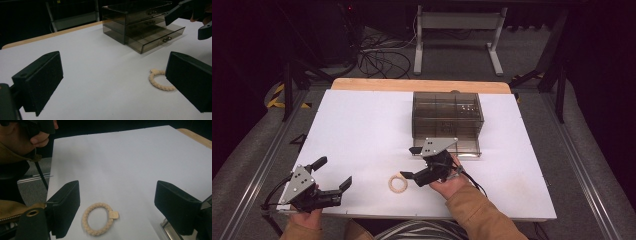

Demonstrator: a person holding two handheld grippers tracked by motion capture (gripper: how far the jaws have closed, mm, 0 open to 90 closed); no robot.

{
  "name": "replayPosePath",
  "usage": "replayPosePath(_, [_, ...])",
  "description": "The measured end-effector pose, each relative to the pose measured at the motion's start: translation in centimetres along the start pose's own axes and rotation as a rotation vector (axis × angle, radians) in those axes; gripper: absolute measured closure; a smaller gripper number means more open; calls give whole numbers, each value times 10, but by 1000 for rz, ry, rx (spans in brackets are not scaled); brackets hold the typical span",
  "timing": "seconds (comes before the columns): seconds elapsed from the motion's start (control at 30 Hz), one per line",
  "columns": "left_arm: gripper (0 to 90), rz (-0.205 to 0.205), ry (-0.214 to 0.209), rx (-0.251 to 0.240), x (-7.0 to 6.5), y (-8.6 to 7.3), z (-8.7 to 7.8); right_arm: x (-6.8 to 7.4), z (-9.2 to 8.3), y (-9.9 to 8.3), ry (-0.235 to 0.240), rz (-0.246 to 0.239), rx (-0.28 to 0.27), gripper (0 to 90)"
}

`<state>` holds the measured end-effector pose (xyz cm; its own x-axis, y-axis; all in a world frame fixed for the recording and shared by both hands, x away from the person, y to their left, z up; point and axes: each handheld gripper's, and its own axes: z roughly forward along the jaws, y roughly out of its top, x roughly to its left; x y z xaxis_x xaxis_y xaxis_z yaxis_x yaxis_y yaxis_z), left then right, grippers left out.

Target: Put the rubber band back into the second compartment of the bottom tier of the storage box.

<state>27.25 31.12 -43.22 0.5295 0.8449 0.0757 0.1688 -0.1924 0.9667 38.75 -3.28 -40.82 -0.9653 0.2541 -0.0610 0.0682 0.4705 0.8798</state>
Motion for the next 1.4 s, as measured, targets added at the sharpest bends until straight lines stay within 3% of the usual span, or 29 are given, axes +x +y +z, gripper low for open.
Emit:
replayPosePath(0.57, [20, -1, 0, -7, 0, 0, -1, 0, 18, 0, -15, 4, 49, 270])
replayPosePath(1.03, [20, 1, 1, -7, 0, 0, -1, -4, 22, -4, 7, 63, 59, 337])
replayPosePath(1.4, [21, 1, 1, -5, 0, 0, -1, -4, 46, -11, 9, 47, 136, 433])
